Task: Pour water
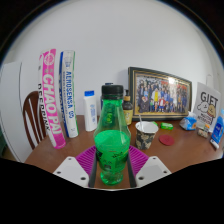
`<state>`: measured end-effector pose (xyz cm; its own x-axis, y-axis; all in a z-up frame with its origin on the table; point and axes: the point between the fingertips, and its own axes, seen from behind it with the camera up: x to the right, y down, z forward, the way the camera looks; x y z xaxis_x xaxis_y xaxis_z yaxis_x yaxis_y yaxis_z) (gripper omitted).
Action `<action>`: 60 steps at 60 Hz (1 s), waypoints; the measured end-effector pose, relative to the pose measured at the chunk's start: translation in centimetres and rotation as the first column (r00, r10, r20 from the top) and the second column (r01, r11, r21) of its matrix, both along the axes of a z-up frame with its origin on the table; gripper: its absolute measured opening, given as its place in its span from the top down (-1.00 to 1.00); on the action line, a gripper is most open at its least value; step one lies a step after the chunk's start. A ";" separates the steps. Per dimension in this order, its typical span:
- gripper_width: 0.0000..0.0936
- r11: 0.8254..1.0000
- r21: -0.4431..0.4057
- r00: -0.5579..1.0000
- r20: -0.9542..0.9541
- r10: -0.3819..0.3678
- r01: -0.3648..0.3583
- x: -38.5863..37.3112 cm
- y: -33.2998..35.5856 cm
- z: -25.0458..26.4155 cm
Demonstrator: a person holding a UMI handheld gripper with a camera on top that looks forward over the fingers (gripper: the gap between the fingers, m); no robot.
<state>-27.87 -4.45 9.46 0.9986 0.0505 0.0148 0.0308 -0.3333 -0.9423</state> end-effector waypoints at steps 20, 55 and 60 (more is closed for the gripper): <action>0.29 0.993 0.110 0.991 -0.122 0.056 -0.042 -2.2 2.9 7.2; 0.29 0.995 -0.098 -0.265 -0.959 -0.100 -0.020 -0.6 15.8 13.4; 0.30 0.991 -0.127 -0.420 -0.898 -0.132 -0.039 -0.4 16.2 12.1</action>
<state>-28.22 11.71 21.53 -0.4082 -0.0817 -0.9092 -0.8541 -0.3175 0.4120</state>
